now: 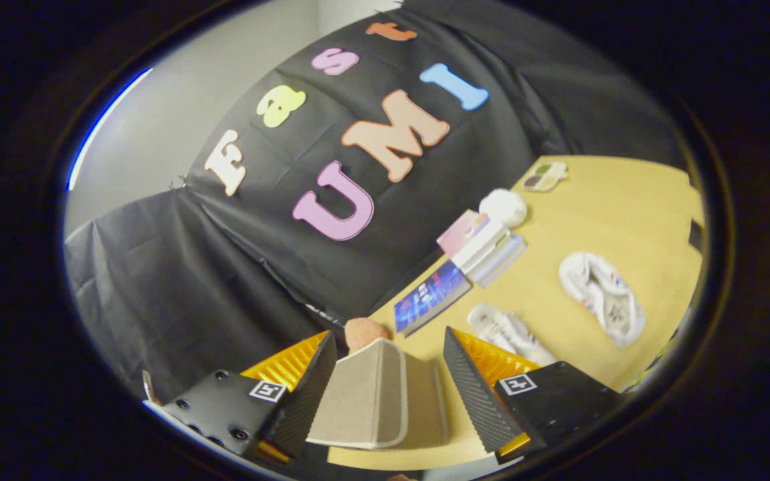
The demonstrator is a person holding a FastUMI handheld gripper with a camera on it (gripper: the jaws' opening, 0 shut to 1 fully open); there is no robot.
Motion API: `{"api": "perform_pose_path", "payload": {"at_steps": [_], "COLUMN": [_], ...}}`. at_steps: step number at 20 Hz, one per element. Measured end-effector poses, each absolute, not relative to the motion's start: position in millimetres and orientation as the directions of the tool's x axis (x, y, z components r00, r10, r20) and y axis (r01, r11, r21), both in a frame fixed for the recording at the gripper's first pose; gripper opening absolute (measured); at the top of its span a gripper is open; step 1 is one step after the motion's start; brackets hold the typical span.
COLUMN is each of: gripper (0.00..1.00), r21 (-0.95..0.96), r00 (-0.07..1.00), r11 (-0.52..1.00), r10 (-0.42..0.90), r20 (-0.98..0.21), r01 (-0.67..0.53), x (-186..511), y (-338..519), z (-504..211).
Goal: Open the storage box then place both shoes into the box .Put the left shoe in first, then the right shoe, with the right side of both shoes facing outward in a uniform manner.
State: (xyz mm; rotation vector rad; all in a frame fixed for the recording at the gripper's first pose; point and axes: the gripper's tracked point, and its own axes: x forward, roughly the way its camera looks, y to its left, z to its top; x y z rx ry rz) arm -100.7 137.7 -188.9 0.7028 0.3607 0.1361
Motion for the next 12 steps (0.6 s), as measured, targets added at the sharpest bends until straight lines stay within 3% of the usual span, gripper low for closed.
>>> {"api": "perform_pose_path", "payload": {"at_steps": [12], "gripper": [0.99], "r21": [0.862], "r00": [0.805], "r11": [0.482], "r10": [0.442], "r20": [-0.395], "r01": [0.158], "x": [-133], "y": [219], "z": [-317]}}
